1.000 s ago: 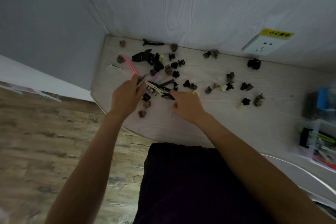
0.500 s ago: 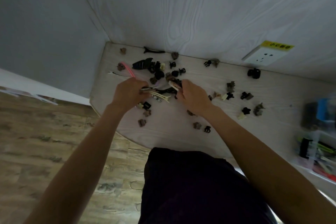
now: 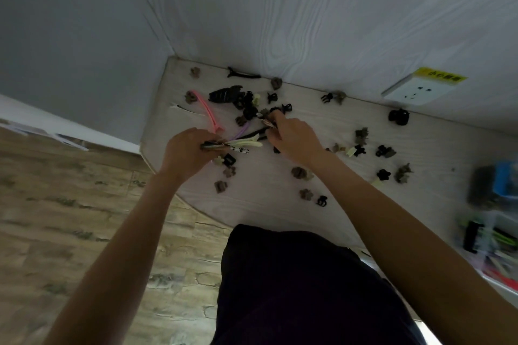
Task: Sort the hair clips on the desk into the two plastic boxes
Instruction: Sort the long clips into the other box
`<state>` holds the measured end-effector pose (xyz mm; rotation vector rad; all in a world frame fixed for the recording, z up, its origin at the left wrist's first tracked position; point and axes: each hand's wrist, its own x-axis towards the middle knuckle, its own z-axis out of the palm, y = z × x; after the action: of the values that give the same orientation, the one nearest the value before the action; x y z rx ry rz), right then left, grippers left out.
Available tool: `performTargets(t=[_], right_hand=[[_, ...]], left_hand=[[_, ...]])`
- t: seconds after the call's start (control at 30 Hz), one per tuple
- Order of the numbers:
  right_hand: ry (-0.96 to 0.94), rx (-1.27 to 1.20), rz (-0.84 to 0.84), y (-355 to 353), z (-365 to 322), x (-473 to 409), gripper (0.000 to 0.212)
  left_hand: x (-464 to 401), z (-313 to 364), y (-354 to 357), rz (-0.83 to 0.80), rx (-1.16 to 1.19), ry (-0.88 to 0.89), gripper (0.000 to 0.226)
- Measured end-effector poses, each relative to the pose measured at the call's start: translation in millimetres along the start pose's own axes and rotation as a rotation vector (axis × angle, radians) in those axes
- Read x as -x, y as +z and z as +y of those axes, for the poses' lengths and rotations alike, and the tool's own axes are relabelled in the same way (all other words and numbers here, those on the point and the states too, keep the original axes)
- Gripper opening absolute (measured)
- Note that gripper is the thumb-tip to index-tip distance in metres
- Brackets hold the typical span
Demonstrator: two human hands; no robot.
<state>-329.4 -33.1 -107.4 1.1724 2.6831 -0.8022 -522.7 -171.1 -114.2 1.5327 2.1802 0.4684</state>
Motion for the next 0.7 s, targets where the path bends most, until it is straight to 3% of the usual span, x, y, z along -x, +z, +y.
performTargets(t=[0.23,0.43,0.7], right_hand=[[-0.128,0.115,-0.059,7,-9,-14,0.040],[-0.017,0.148,-0.071,11,-10,-15,0.046],[0.101,0.047,0.030,1,2,-2,0.026]], left_hand=[[10,-2,1,-0.013,0.089,-0.140,0.017],[10,-4,3,0.033,0.142,-0.225,0.022],[-2,15,9,0.075,0.239,-0.305,0.018]])
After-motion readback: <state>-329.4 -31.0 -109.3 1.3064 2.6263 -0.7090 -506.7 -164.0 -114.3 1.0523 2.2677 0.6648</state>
